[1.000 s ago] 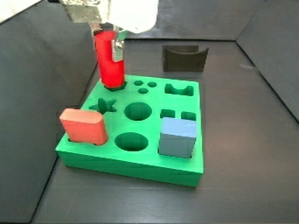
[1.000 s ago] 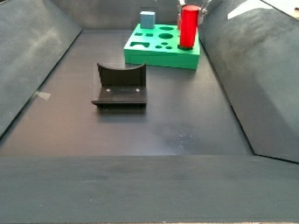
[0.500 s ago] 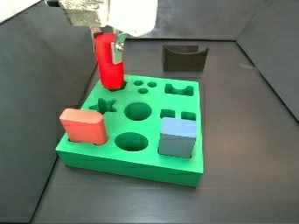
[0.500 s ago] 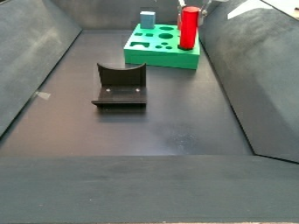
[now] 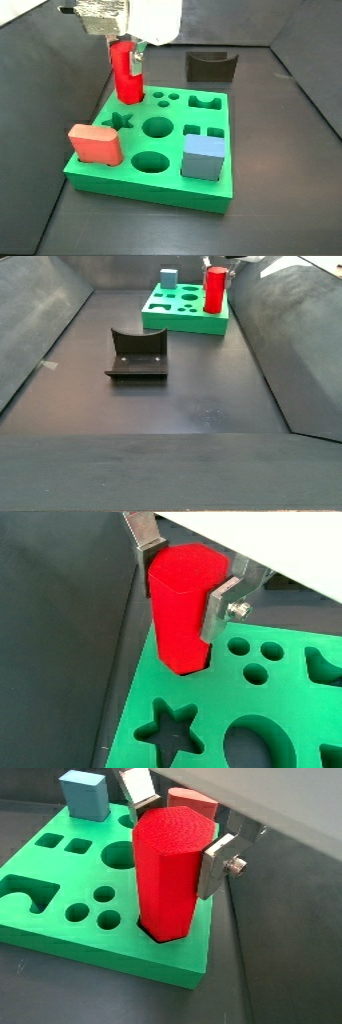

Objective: Pick up the hexagon object. Move up. Place the hexagon object on the fixture. Regrasp the hexagon object. Move to above the board. Insert the hexagon object.
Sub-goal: Insert the hexagon object.

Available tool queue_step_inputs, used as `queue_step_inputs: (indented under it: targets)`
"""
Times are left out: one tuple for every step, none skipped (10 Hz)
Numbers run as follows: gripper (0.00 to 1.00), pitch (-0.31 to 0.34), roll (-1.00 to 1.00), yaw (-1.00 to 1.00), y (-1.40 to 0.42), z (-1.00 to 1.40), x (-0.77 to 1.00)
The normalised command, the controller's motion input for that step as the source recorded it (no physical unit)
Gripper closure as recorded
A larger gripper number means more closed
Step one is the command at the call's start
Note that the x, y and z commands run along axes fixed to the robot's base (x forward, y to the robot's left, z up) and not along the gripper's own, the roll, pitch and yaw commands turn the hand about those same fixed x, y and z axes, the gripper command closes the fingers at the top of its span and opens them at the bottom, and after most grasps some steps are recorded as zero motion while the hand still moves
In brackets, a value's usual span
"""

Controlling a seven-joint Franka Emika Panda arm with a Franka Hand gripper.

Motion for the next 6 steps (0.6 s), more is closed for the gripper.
queue_step_inputs:
  targets:
    - [1.0,0.0,0.0,0.0,0.16,-0.13,0.0]
    - [1.0,0.0,0.0,0.0,0.05,-0.1,0.0]
    - [1.0,0.0,0.01,-0.03,0.0,-0.16,0.0]
    - [1.0,0.0,0.03,-0.04,0.0,-0.18,0.0]
    - [1.0,0.0,0.07,-0.02,0.0,-0.22,0.0]
    - [1.0,0.0,0.14,-0.04,-0.05,-0.31,0.0]
